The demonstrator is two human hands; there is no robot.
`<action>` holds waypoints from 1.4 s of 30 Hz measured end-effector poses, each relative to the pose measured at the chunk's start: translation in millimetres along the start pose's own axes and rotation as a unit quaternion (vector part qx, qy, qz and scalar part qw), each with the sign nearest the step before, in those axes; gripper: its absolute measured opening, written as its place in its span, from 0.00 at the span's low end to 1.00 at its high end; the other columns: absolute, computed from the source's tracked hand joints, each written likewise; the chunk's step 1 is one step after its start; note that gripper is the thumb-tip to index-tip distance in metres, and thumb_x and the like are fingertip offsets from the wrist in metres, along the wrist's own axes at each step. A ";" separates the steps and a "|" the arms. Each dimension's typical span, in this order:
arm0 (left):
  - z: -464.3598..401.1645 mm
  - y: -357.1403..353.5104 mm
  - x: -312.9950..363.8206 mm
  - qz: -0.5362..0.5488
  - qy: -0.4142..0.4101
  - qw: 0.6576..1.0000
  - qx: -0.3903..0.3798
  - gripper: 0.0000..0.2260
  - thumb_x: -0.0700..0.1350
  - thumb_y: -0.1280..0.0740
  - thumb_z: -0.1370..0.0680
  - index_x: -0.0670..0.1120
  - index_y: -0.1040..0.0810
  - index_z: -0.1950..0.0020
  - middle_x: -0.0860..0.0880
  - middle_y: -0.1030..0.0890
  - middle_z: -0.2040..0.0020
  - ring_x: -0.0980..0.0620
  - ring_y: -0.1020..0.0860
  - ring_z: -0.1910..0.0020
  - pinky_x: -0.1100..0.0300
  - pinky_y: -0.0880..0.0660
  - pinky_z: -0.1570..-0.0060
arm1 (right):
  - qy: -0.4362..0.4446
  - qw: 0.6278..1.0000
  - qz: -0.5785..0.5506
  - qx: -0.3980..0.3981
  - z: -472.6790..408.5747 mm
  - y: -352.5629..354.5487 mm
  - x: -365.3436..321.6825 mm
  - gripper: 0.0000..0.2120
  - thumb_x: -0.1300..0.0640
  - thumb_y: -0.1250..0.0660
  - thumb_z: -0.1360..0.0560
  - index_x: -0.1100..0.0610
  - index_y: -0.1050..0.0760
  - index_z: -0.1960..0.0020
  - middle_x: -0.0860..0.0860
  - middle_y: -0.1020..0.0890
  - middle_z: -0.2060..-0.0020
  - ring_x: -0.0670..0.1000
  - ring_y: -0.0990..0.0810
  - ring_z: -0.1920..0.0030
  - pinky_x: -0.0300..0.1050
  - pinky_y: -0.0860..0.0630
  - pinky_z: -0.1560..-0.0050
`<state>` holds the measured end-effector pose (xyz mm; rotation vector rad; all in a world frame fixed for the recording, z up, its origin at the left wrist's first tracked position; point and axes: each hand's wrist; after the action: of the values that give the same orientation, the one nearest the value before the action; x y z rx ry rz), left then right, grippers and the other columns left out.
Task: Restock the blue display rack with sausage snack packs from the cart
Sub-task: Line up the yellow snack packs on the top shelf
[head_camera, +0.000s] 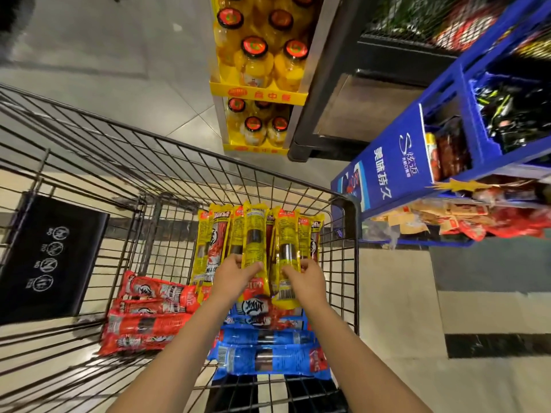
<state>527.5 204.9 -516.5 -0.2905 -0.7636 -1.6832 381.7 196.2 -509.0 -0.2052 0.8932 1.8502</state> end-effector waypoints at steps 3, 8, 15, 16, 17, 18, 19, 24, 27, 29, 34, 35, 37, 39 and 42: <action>9.8 6.3 1.2 0.030 0.024 0.999 -0.005 0.30 0.53 0.30 0.27 0.39 0.33 0.31 0.44 0.26 0.37 0.46 0.26 0.42 0.59 0.33 0.45 | -0.012 1.000 -0.020 -0.012 7.5 9.0 -4.5 0.17 0.53 0.32 0.27 0.58 0.28 0.41 0.53 0.22 0.48 0.51 0.24 0.54 0.45 0.29 0.56; 36.8 20.3 7.2 0.069 0.039 0.996 -0.030 0.29 0.54 0.29 0.27 0.40 0.31 0.32 0.43 0.25 0.36 0.43 0.26 0.38 0.49 0.31 0.36 | -0.014 0.996 -0.076 -0.037 31.5 31.2 -13.6 0.07 0.58 0.31 0.27 0.57 0.29 0.53 0.48 0.25 0.65 0.44 0.28 0.66 0.41 0.32 0.66; 93.6 41.2 21.6 0.091 -0.004 0.994 -0.068 0.34 0.63 0.27 0.36 0.44 0.25 0.37 0.45 0.19 0.44 0.45 0.20 0.46 0.45 0.27 0.39 | 0.020 0.992 -0.107 -0.058 96.4 80.7 -23.9 0.08 0.54 0.30 0.27 0.59 0.24 0.53 0.50 0.23 0.62 0.47 0.25 0.61 0.41 0.30 0.62; 107.0 42.1 29.0 0.092 -0.011 0.993 -0.074 0.31 0.61 0.27 0.34 0.43 0.25 0.39 0.45 0.18 0.47 0.46 0.19 0.49 0.47 0.25 0.41 | 0.028 0.991 -0.118 -0.058 106.0 89.6 -21.5 0.10 0.53 0.30 0.28 0.59 0.22 0.53 0.50 0.22 0.61 0.46 0.25 0.61 0.41 0.30 0.62; 120.2 42.2 34.8 0.095 -0.022 0.992 -0.080 0.27 0.57 0.27 0.32 0.42 0.24 0.39 0.45 0.17 0.49 0.47 0.18 0.51 0.50 0.24 0.44 | 0.032 0.989 -0.132 -0.058 115.0 98.9 -18.4 0.11 0.53 0.29 0.28 0.60 0.21 0.51 0.50 0.20 0.59 0.46 0.24 0.60 0.40 0.29 0.62; 131.8 40.3 40.4 0.101 -0.034 0.990 -0.088 0.24 0.54 0.27 0.30 0.42 0.24 0.40 0.44 0.17 0.50 0.47 0.18 0.52 0.53 0.24 0.47 | 0.039 0.987 -0.148 -0.057 122.2 108.8 -14.2 0.13 0.52 0.29 0.28 0.60 0.21 0.49 0.51 0.19 0.58 0.46 0.23 0.59 0.39 0.28 0.61; 145.7 37.3 47.9 0.104 -0.046 0.989 -0.096 0.20 0.51 0.28 0.29 0.42 0.24 0.41 0.44 0.18 0.49 0.47 0.19 0.51 0.55 0.25 0.49 | 0.046 0.984 -0.161 -0.056 129.3 120.3 -11.1 0.13 0.52 0.29 0.28 0.59 0.21 0.49 0.51 0.18 0.57 0.47 0.22 0.58 0.40 0.27 0.60; 206.7 -7.4 85.0 0.115 -0.113 0.983 -0.087 0.19 0.48 0.27 0.28 0.44 0.27 0.41 0.46 0.22 0.45 0.49 0.25 0.43 0.61 0.29 0.47 | 0.076 0.965 -0.242 -0.063 152.8 189.1 15.2 0.05 0.58 0.31 0.26 0.56 0.20 0.61 0.49 0.19 0.69 0.46 0.21 0.70 0.38 0.26 0.68; 238.2 -56.0 110.0 0.135 -0.136 0.979 -0.073 0.20 0.46 0.23 0.33 0.40 0.23 0.46 0.51 0.17 0.60 0.59 0.20 0.61 0.69 0.27 0.64 | 0.073 0.956 -0.277 -0.057 158.9 243.8 38.9 0.04 0.59 0.31 0.26 0.59 0.20 0.56 0.52 0.18 0.68 0.49 0.19 0.68 0.44 0.21 0.67; 259.4 -91.1 125.3 0.143 -0.147 0.976 -0.070 0.22 0.48 0.22 0.35 0.39 0.23 0.47 0.53 0.19 0.63 0.60 0.21 0.64 0.71 0.27 0.65 | 0.070 0.953 -0.293 -0.039 161.1 287.5 58.1 0.06 0.59 0.30 0.27 0.60 0.20 0.52 0.54 0.17 0.64 0.52 0.18 0.66 0.50 0.19 0.67; 292.0 -176.5 163.5 0.160 -0.185 0.964 -0.104 0.23 0.53 0.23 0.35 0.42 0.21 0.46 0.42 0.16 0.51 0.46 0.18 0.52 0.51 0.23 0.46 | 0.134 0.938 -0.319 0.028 167.1 394.6 102.7 0.06 0.62 0.31 0.27 0.63 0.20 0.50 0.53 0.17 0.65 0.45 0.18 0.69 0.40 0.25 0.75; 299.7 -191.3 173.3 0.154 -0.197 0.961 -0.115 0.15 0.46 0.26 0.30 0.42 0.20 0.47 0.42 0.16 0.52 0.45 0.17 0.53 0.52 0.22 0.48 | 0.148 0.934 -0.322 0.045 169.5 411.8 108.2 0.06 0.62 0.31 0.27 0.62 0.20 0.50 0.53 0.17 0.65 0.46 0.18 0.69 0.39 0.25 0.74; 314.0 -218.2 194.3 0.144 -0.224 0.955 -0.130 0.10 0.41 0.29 0.28 0.43 0.20 0.47 0.44 0.15 0.54 0.47 0.17 0.55 0.56 0.21 0.53 | 0.168 0.928 -0.326 0.066 171.1 442.1 115.3 0.05 0.62 0.30 0.27 0.60 0.21 0.51 0.53 0.16 0.65 0.47 0.18 0.68 0.39 0.24 0.72; 327.7 -237.8 217.9 0.153 -0.251 0.946 -0.134 0.08 0.41 0.29 0.28 0.45 0.20 0.49 0.47 0.15 0.57 0.52 0.16 0.60 0.63 0.22 0.63 | 0.178 0.922 -0.335 0.074 170.5 467.5 115.3 0.04 0.61 0.30 0.27 0.59 0.20 0.52 0.53 0.16 0.64 0.49 0.17 0.67 0.43 0.22 0.69; 341.9 -258.0 255.4 0.151 -0.292 0.934 -0.137 0.07 0.40 0.29 0.27 0.45 0.20 0.50 0.48 0.15 0.59 0.55 0.17 0.64 0.68 0.24 0.68 | 0.215 0.913 -0.336 0.086 163.8 500.0 103.3 0.06 0.58 0.28 0.29 0.58 0.19 0.53 0.57 0.15 0.60 0.55 0.17 0.61 0.54 0.21 0.56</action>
<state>145.6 240.4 -197.7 -1.0864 -0.8558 -1.4089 -51.1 279.9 -203.7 -0.7348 1.1036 1.0888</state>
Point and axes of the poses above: each hand's wrist, its own z-axis away from the middle knuckle, its own y-axis out of the back of the hand, x = y × z
